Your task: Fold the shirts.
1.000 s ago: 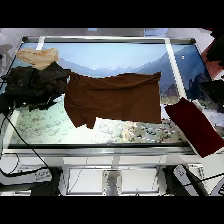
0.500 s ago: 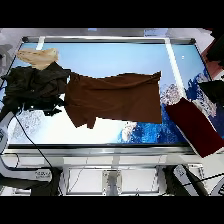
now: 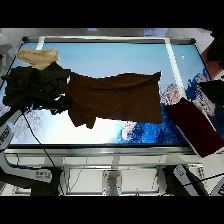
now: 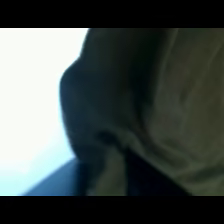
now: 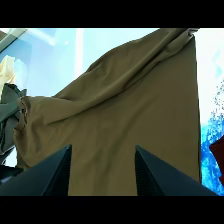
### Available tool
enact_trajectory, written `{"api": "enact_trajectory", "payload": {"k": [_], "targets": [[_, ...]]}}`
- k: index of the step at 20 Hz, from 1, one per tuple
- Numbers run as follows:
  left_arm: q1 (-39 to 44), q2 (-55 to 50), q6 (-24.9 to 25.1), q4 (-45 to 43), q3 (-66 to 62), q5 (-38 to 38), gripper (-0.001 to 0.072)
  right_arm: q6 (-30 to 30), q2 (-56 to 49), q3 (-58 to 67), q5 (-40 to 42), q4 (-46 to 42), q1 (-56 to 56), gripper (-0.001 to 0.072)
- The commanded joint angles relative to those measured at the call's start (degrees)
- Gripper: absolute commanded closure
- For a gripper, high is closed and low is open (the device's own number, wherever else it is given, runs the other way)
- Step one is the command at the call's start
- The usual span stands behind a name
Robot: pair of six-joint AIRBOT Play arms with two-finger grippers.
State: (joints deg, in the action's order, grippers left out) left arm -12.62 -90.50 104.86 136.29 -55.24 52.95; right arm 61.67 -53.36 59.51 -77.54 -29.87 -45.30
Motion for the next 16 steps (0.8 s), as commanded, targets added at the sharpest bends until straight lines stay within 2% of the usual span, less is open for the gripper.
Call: {"api": "enact_trajectory", "payload": {"k": [1, 3, 5, 9, 12, 16], "targets": [[1.14, -0.33, 0.17, 2.32, -0.28, 0.13, 0.0695, 0.72, 0.04, -0.26, -2.29, -2.99, 0.07, 0.0263], [1.20, -0.33, 0.17, 2.71, -0.59, 0.52, 0.0695, 5.81, 0.11, -4.70, -7.17, -11.30, 1.03, 0.0263], [1.20, -0.33, 0.22, 2.75, -1.09, 1.97, 0.0695, 12.81, 2.01, -16.74, -5.33, -16.24, 3.96, 0.0262], [1.20, -0.26, 0.22, 2.78, -1.11, 3.23, 0.0695, 23.43, 4.85, -42.01, 10.51, -8.04, 9.55, 0.0263], [1.20, -0.26, 0.22, 2.78, -1.11, 3.08, 0.0695, 22.40, 4.85, -51.30, 22.05, 5.38, 13.07, 0.0263], [1.22, -0.26, 0.35, 2.78, -1.11, 2.91, 0.0695, 22.38, 4.37, -53.44, 35.69, 11.87, 19.85, 0.0263]]}}
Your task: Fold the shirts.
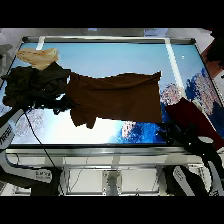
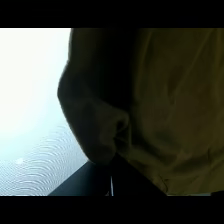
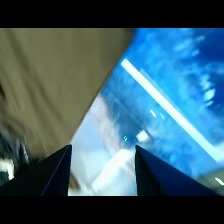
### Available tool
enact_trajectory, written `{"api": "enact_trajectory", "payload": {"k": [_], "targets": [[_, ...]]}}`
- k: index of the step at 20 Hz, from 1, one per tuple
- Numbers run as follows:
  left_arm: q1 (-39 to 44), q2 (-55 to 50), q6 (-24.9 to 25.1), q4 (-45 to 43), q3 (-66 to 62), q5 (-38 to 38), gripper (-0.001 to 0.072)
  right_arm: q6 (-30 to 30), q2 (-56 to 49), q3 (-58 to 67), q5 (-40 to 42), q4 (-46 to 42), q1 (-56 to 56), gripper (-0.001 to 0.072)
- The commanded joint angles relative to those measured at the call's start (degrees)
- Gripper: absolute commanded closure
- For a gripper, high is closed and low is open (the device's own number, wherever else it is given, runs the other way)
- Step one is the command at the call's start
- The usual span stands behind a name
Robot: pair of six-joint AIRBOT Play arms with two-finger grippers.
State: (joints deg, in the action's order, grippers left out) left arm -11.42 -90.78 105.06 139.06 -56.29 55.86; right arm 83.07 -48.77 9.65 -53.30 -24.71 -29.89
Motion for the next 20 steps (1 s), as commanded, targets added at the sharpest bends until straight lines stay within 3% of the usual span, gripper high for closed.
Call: {"api": "enact_trajectory", "payload": {"k": [1, 3, 4, 5, 13, 20], "targets": [[0.02, 0.02, 0.50, -0.02, -0.07, -0.02, 0.0695, 0.85, -0.72, -3.58, 14.05, 8.76, 6.14, 0.0264], [0.02, 0.02, 0.90, 0.00, -0.07, 0.07, 0.0695, -0.83, -1.81, -3.58, 19.80, 12.33, 9.55, 0.0285], [0.02, 0.02, 0.92, 0.00, -0.07, 0.04, 0.0695, -2.32, -2.08, -3.56, 21.92, 14.25, 10.71, 0.0360], [0.02, 0.02, 1.14, 0.00, -0.07, 0.00, 0.0695, -3.96, -2.08, -3.56, 23.89, 16.46, 11.72, 0.0382], [0.02, 0.00, 1.95, 0.00, -0.07, 0.02, 0.0695, -6.69, -4.46, -3.26, 28.76, 19.34, 12.90, 0.0382], [0.02, 0.02, 1.95, 0.00, -0.07, 0.28, 0.0695, -9.05, -12.31, 3.37, 27.34, 19.39, 13.33, 0.0387]]}}
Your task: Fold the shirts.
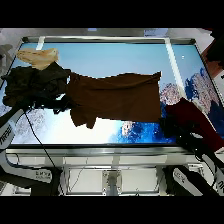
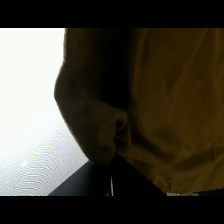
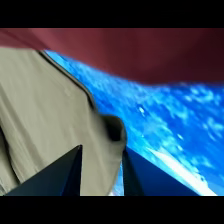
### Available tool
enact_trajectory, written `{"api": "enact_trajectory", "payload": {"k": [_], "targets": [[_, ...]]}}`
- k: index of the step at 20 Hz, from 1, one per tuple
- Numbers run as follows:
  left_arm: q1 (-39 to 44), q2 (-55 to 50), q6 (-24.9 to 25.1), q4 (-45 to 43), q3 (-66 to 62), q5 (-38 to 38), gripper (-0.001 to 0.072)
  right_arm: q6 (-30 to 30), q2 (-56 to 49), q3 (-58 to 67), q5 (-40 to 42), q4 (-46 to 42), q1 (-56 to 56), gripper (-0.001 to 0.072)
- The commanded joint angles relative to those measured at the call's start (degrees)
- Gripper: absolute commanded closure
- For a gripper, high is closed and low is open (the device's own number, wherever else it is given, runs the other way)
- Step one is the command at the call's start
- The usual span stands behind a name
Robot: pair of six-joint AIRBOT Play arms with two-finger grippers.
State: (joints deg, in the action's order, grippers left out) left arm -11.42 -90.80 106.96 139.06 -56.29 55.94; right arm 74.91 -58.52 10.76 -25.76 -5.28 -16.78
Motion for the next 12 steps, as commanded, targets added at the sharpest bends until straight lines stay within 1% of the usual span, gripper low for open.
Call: {"api": "enact_trajectory", "payload": {"k": [1, 2, 3, 4, 6, 8, 9, 10, 12], "targets": [[0.02, 0.04, 0.07, 0.00, -0.07, 0.13, 0.0695, -0.94, -2.91, 2.60, -0.44, 0.00, 0.22, 0.0393], [0.02, 0.04, 0.11, 0.00, -0.07, 0.13, 0.0695, -1.11, -2.91, 2.67, -0.48, 0.11, 0.22, 0.0398], [0.02, 0.04, 0.87, 0.02, -0.07, 0.17, 0.0695, -1.62, -2.91, 2.69, -0.68, 0.13, 0.22, 0.0482], [0.02, 0.04, 1.33, 0.04, -0.07, 0.24, 0.0696, -2.78, -2.89, 2.69, -1.07, 0.28, 0.22, 0.0668], [0.02, 0.31, 1.33, 0.26, -0.09, 0.26, 0.0696, -8.90, -2.86, 2.69, -3.37, 2.73, 0.04, 0.0682], [-0.04, 2.12, 1.81, 0.35, -0.15, 0.52, 0.0696, -17.77, -2.19, 3.13, -7.67, 9.81, 0.02, 0.0684], [-0.20, 3.91, 2.91, 0.37, -0.57, 0.94, 0.0696, -21.97, -1.01, 4.33, -10.03, 12.28, -0.07, 0.0685], [-0.48, 6.78, 4.48, 0.26, -1.38, 1.79, 0.0697, -24.20, 0.50, 6.29, -12.31, 12.63, -0.70, 0.0686], [-1.75, 14.53, 6.95, -0.02, -3.26, 4.76, 0.0697, -25.44, 5.42, 11.96, -18.47, 9.42, -3.67, 0.0686]]}}
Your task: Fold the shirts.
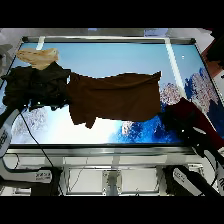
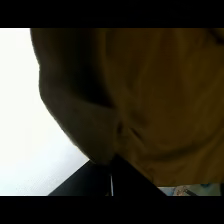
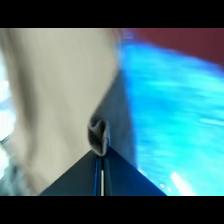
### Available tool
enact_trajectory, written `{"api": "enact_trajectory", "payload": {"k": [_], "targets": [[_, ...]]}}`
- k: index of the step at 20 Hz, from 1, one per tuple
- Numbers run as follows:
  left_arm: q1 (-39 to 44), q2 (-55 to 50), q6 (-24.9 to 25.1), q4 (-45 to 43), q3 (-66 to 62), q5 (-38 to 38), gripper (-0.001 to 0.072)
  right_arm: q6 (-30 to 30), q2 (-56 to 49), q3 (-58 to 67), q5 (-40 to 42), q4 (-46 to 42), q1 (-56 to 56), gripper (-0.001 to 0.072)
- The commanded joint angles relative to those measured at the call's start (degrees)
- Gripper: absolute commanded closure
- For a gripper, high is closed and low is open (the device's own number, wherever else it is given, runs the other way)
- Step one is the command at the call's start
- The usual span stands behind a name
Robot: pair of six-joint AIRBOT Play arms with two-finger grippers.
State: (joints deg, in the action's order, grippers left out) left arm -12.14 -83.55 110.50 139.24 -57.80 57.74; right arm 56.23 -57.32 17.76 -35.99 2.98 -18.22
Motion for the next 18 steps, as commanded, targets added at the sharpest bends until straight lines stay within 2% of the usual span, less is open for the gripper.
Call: {"api": "enact_trajectory", "payload": {"k": [1, 2, 4, 7, 10, 13, 15, 16, 18], "targets": [[-1.84, 11.89, 4.13, -0.28, -2.49, 4.31, 0.0697, -6.51, 7.82, 8.55, -11.76, -2.25, -4.46, 0.0687], [-2.89, 17.00, 4.26, -0.26, -3.30, 5.55, 0.0697, -5.62, 12.04, 12.35, -15.45, -5.84, -7.19, 0.0686], [-5.57, 28.22, 4.63, -0.31, -5.33, 7.54, 0.0697, 0.59, 20.85, 19.71, -22.97, -12.92, -13.70, 0.0686], [-8.59, 44.78, 4.59, -0.24, -9.75, 5.46, 0.0697, 6.03, 34.47, 31.50, -32.48, -20.87, -25.68, 0.0687], [-8.57, 53.70, 4.02, -0.70, -17.79, 3.56, 0.0698, 7.10, 41.35, 43.30, -29.79, -23.82, -33.27, 0.0689], [-8.59, 53.24, 3.50, -2.05, -29.00, -0.90, 0.0698, 6.73, 38.47, 53.90, -24.74, -23.65, -34.25, 0.0689], [-8.57, 50.40, 3.50, -3.10, -34.75, -3.61, 0.0698, 6.69, 33.07, 59.87, -24.22, -21.86, -34.29, 0.0690], [-8.57, 48.22, 3.34, -2.91, -36.61, -2.71, 0.0698, 6.38, 29.79, 61.70, -24.57, -17.94, -34.29, 0.0689], [-8.57, 43.45, 2.08, -2.16, -37.29, 0.22, 0.0699, 2.12, 22.43, 63.10, -28.61, -5.03, -34.14, 0.0689]]}}
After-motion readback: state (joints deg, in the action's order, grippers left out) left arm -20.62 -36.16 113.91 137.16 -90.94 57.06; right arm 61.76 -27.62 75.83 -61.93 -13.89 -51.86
